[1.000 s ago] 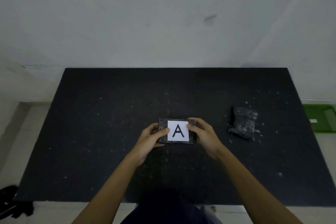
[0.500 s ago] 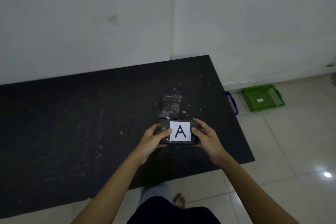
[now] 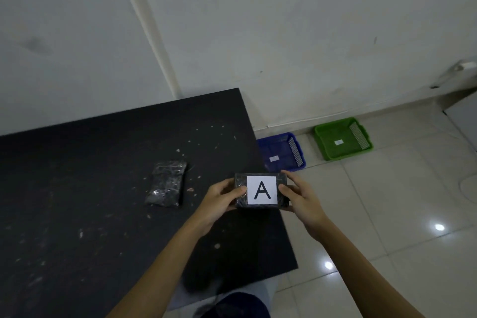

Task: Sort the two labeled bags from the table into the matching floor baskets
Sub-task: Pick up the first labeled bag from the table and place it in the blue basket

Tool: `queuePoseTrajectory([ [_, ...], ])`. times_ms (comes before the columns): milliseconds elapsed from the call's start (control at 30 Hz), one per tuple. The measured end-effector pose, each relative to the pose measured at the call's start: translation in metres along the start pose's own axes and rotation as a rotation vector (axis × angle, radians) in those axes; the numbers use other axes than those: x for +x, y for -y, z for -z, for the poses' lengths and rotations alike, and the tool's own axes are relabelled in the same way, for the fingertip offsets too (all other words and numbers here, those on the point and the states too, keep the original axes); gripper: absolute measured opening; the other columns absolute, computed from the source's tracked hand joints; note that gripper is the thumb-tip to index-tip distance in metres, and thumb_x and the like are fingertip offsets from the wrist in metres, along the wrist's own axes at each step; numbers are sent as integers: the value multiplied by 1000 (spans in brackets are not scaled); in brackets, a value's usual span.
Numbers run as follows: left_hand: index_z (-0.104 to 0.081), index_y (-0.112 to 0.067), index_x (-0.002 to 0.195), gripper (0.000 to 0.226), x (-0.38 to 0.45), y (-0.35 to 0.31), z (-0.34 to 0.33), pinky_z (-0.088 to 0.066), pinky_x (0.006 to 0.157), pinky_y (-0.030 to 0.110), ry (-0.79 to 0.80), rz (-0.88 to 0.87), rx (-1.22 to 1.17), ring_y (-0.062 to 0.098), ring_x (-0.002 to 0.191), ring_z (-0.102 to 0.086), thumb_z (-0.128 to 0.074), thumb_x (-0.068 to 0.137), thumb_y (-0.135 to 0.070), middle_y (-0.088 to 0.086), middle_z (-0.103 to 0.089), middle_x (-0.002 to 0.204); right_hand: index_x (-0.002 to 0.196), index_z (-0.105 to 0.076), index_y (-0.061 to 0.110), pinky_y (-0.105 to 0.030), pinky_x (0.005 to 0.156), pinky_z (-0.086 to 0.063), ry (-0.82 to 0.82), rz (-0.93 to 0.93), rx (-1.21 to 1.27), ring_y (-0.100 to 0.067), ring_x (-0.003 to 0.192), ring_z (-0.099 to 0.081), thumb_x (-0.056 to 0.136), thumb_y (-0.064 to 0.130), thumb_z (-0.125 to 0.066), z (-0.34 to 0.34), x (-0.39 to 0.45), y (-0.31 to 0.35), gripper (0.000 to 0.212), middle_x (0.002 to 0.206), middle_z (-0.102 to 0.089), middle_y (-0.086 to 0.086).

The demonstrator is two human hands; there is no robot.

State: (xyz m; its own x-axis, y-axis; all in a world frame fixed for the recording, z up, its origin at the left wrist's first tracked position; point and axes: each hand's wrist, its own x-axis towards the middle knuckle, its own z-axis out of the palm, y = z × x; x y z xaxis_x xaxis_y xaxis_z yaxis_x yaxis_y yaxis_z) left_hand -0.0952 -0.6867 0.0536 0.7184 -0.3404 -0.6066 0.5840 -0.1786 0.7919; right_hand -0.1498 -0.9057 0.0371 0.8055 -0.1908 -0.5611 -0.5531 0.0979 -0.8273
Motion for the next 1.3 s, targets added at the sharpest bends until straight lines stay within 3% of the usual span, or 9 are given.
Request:
queuePoseTrajectory([
  [167, -70, -28, 118, 23, 54, -29, -60, -58, 81, 24, -90, 45, -100, 6, 98, -75, -65, 96, -21, -6, -78, 111, 141, -52, 22, -33, 75, -60, 36, -34, -79, -27, 102, -72, 101, 12, -55, 65, 58, 37, 41, 114, -74, -14],
  [267, -69, -20, 123, 27, 83, -42, -91, -59, 80, 25, -131, 70, -151, 10, 99, -74, -65, 97, -18, 1, -77, 114, 135, -56, 25, -37, 79, -60, 47, -42, -93, -25, 97, -72, 101, 9, -55, 96, 87, 56, 38, 109, -75, -14],
  [433, -68, -13, 127, 32, 129, -52, -128, -61, 86, 31, -173, 93, -177, 20, 102, -75, -67, 95, -17, 7, -77, 114, 130, -58, 27, -30, 70, -58, 96, -78, -115, -21, 92, -73, 101, 6, -53, 139, 132, 68, 36, 108, -76, -12],
  [633, -66, -12, 131, 33, 185, -54, -181, -61, 73, 20, -257, 126, -213, 14, 98, -72, -64, 98, -15, 8, -74, 118, 133, -55, 21, -25, 66, -59, 191, -121, -173, -14, 87, -71, 101, 4, -52, 195, 193, 73, 36, 106, -72, -8],
  [867, -62, -18, 133, 36, 246, -51, -240, -57, 89, 31, -346, 188, -242, 16, 107, -69, -64, 97, -22, 3, -73, 119, 138, -56, 16, -25, 71, -63, 301, -139, -232, -20, 98, -71, 101, 2, -52, 257, 271, 72, 40, 121, -70, -16],
  [933, -62, -18, 133, 35, 269, -43, -247, -58, 94, 35, -353, 199, -259, 18, 109, -69, -62, 98, -20, 2, -73, 118, 136, -57, 19, -28, 73, -63, 321, -150, -242, -21, 101, -72, 101, 2, -52, 265, 296, 60, 39, 121, -70, -15],
  [1067, -60, -18, 135, 34, 325, 0, -246, -58, 76, 19, -352, 221, -252, 15, 110, -68, -58, 101, -19, 4, -71, 122, 129, -58, 26, -43, 88, -61, 330, -169, -298, -26, 106, -71, 100, 3, -54, 265, 357, 12, 37, 123, -70, -16],
  [1200, -61, -21, 136, 36, 396, 72, -233, -56, 85, 24, -379, 223, -184, 18, 117, -67, -59, 100, -23, 3, -71, 125, 131, -57, 24, -54, 96, -57, 331, -172, -359, -29, 109, -69, 99, 4, -55, 257, 429, -62, 38, 124, -69, -14],
  [1300, -62, -22, 133, 32, 461, 133, -218, -59, 82, 22, -371, 193, -152, 13, 111, -69, -59, 101, -24, 1, -72, 122, 129, -60, 26, -56, 96, -57, 317, -155, -356, -28, 111, -68, 99, 7, -55, 250, 488, -133, 35, 124, -69, -10],
])
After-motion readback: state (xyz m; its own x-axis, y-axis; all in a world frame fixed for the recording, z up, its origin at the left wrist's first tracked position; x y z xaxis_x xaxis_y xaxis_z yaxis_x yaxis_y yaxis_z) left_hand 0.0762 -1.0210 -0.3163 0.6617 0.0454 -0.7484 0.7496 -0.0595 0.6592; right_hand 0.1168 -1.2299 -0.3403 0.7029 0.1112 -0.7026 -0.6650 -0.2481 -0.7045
